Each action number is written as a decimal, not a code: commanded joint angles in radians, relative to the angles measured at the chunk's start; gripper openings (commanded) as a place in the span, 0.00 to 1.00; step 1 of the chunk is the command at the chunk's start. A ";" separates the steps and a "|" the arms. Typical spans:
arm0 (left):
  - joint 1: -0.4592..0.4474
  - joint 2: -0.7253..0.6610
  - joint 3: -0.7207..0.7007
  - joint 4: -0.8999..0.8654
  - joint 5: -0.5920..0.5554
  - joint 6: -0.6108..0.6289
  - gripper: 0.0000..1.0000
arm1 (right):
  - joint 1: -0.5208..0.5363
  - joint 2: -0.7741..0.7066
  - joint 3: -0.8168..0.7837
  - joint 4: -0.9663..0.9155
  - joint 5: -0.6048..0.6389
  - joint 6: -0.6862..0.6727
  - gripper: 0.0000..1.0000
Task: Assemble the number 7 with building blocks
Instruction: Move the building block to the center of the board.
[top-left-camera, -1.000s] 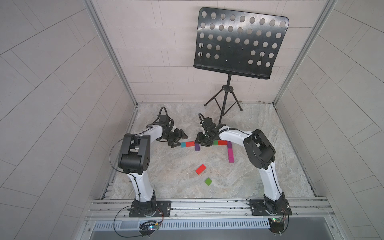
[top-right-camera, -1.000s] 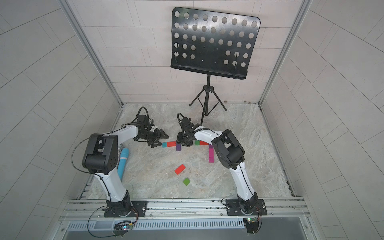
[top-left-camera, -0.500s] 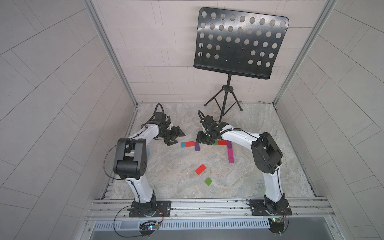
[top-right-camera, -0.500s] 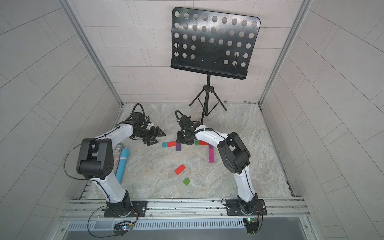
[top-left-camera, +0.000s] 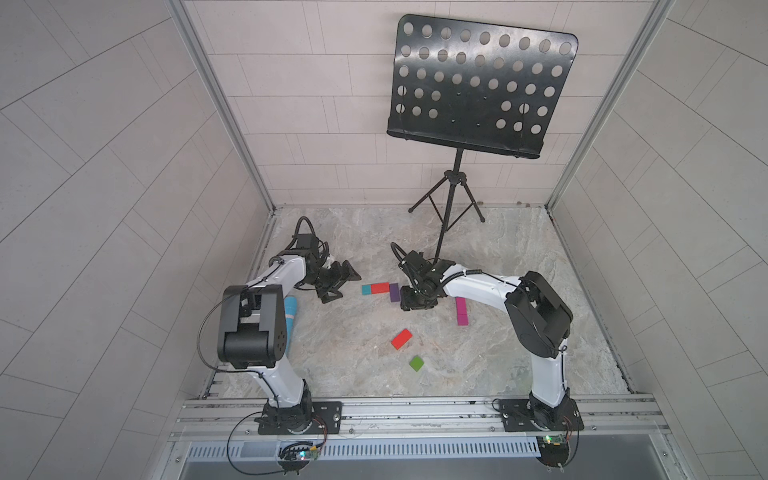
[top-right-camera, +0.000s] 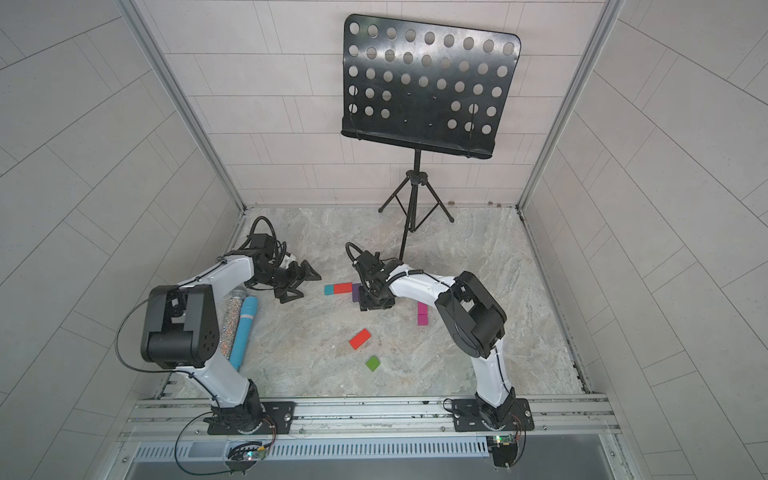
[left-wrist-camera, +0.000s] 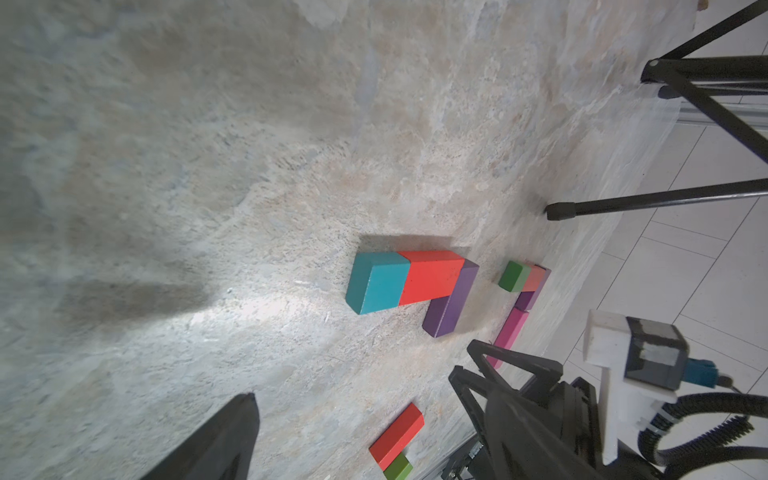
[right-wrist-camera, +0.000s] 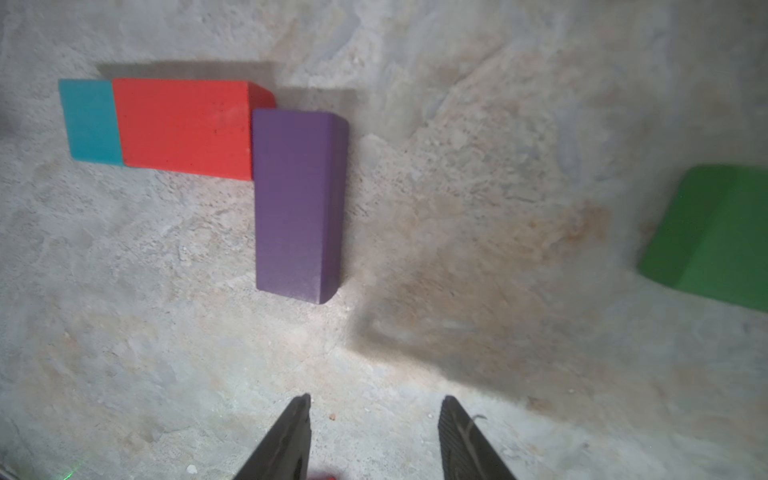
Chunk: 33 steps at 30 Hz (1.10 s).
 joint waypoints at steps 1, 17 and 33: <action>0.001 -0.025 -0.016 -0.016 -0.001 0.024 0.95 | 0.010 -0.001 0.011 -0.014 0.031 -0.003 0.53; 0.002 -0.075 -0.063 -0.042 -0.070 0.066 1.00 | 0.135 -0.154 -0.015 -0.309 -0.013 0.357 0.68; 0.002 -0.123 -0.131 0.003 -0.040 0.070 1.00 | 0.202 -0.041 -0.028 -0.213 -0.049 0.557 0.76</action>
